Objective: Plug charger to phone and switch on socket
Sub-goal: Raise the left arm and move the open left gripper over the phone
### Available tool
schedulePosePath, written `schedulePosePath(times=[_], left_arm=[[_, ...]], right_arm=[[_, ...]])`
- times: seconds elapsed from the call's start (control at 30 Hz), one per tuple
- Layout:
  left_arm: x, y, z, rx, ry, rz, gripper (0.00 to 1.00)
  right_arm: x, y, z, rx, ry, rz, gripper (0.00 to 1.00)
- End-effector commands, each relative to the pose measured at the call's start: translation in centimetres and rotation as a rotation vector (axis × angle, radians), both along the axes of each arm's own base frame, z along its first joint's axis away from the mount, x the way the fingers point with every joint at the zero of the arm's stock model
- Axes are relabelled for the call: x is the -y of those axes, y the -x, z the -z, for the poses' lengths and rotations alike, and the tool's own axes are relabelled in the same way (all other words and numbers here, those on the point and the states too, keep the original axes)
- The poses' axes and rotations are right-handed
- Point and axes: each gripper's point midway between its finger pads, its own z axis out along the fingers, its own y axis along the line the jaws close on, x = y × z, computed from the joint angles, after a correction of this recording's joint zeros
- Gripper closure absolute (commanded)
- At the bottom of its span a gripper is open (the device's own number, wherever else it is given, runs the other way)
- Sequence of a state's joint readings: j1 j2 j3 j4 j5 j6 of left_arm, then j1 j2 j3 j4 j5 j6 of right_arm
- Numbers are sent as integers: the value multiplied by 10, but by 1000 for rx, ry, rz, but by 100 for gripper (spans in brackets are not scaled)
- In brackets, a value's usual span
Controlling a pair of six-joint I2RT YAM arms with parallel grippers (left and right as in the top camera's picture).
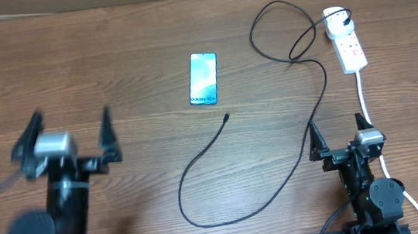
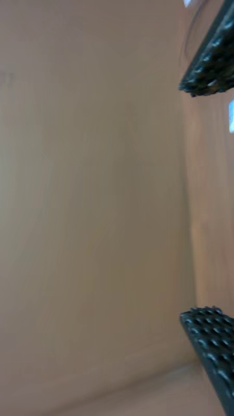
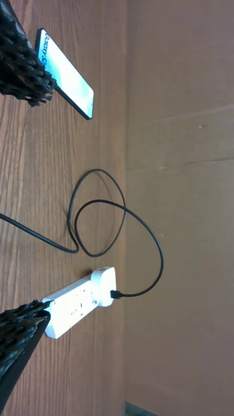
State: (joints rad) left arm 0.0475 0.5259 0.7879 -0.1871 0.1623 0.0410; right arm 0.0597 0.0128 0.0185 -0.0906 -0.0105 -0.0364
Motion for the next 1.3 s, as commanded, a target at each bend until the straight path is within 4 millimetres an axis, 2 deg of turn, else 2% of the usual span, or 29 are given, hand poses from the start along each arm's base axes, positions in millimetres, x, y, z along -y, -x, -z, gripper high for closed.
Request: schedulePosePath(times=[0.0,0.1,0.23,0.33,0.47,0.53,0.63,0.73,0.8,0.93,1.03,1.2,1.27], left_arm=[[65,-3,-13,-42,-33,403,0],[70,-22,-19,-51,-35,446,0],[54,-60,-15,-176,53,347,0],[43,-86,-2,-349,77,266,0],[22,-108,32,-668,57,33,0],[29,-114,46,-794,13,10,0],[73,-121,63,-915,28,166,0],[116,-128,73,-946,65,346,0],[129,-140,76,-930,71,381,0],[131,-164,83,-956,182,261,0],[134,-172,82,-978,156,218,0],[113,-183,89,-1031,44,-103,0],[116,-185,99,-1063,7,-163,0]], right_arm=[[1,0,2,4,-7,7,0],[1,0,1,5,-7,7,0],[1,0,1,5,-6,7,0],[1,0,1,5,-7,7,0],[1,0,1,5,-7,7,0],[1,0,1,5,-6,7,0],[1,0,2,4,-6,7,0],[1,0,1,5,-7,7,0],[1,0,1,5,-7,7,0],[1,0,1,5,-6,7,0],[1,0,1,5,-7,7,0],[1,0,1,5,-7,7,0],[1,0,1,5,-7,7,0]])
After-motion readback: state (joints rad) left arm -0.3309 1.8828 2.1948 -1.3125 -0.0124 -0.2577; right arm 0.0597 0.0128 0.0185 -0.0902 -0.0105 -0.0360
